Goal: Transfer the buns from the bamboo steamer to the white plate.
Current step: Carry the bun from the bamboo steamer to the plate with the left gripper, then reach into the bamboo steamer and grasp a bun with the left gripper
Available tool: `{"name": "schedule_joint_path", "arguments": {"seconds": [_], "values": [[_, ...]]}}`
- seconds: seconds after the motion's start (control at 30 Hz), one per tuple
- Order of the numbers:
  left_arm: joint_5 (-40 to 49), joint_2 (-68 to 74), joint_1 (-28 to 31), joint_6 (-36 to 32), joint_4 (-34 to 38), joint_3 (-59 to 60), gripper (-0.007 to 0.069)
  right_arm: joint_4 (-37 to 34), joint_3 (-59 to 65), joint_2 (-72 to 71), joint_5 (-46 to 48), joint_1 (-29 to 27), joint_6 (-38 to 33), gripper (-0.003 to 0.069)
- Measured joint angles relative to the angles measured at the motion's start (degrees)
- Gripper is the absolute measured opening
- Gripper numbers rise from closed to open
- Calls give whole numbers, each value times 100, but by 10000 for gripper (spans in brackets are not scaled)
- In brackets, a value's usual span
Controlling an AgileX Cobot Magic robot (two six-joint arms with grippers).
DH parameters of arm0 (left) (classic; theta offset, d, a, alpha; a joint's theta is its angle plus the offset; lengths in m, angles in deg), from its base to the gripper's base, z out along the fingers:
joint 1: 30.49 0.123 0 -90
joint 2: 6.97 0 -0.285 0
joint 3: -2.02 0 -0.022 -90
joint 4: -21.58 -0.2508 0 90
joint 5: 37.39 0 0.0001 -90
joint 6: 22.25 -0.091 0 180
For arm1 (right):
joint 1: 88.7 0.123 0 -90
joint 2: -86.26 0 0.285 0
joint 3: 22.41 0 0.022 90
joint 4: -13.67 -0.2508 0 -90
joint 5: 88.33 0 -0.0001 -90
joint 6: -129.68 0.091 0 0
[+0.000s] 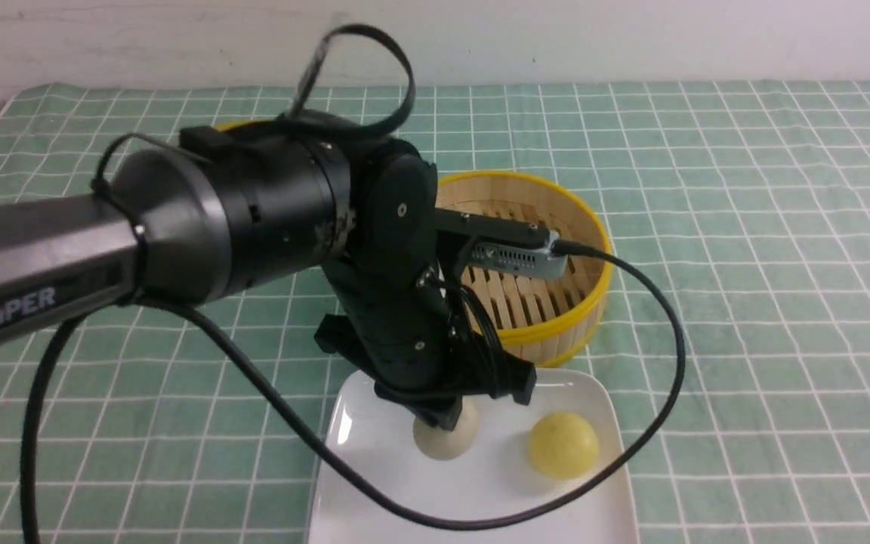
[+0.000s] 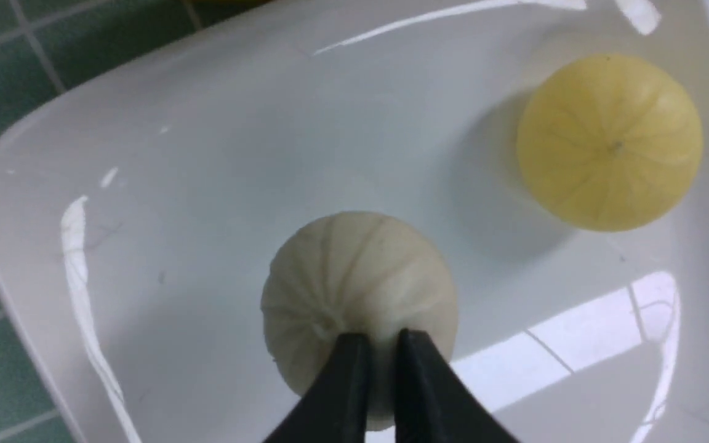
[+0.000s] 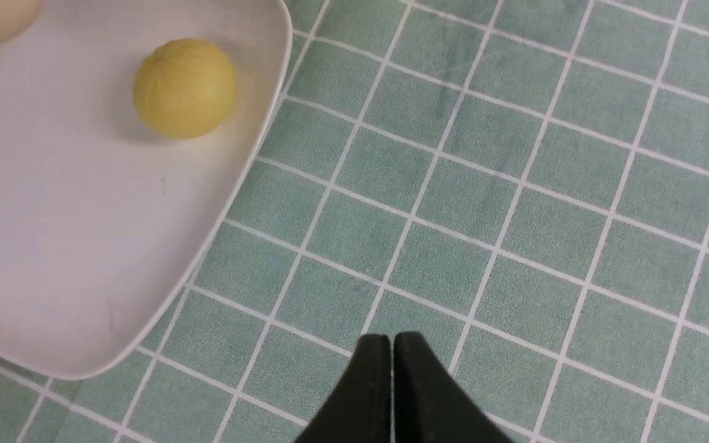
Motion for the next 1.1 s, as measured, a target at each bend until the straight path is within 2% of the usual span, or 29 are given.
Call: {"name": "schedule_joint_path", "arguments": {"seconds": [0.27, 0.37, 0.43, 0.5, 0.53, 0.6, 0.7, 0.8, 0.9, 1.03, 1.1], "values": [[-132, 296, 20, 377, 113, -204, 387, 39, 0, 0, -61, 0, 0, 36], [-111, 296, 93, 486, 77, -602, 436, 39, 0, 0, -63, 0, 0, 41], [-34, 308, 238, 595, 63, -945, 429, 39, 0, 0, -68, 0, 0, 44], [157, 390, 545, 703, 85, -1437, 368, 45, 0, 0, -74, 0, 0, 46], [223, 448, 648, 723, 101, -1629, 327, 45, 0, 0, -74, 0, 0, 47], [526, 734, 1074, 703, 163, -2227, 163, 45, 0, 0, -74, 0, 0, 50], [809, 1118, 1384, 513, 184, -2937, 34, 45, 0, 0, -74, 0, 0, 55], [976, 1533, 1462, 449, 233, -3601, 7, 45, 0, 0, -76, 0, 0, 57], [1017, 1893, 1446, 455, 301, -4149, 22, 45, 0, 0, -97, 0, 0, 63], [934, 2281, 1427, 471, 283, -4530, 111, 45, 37, 0, -151, 0, 0, 68], [763, 2479, 1427, 471, 161, -4567, 183, 45, 108, 0, -203, 0, -2, 69]]}}
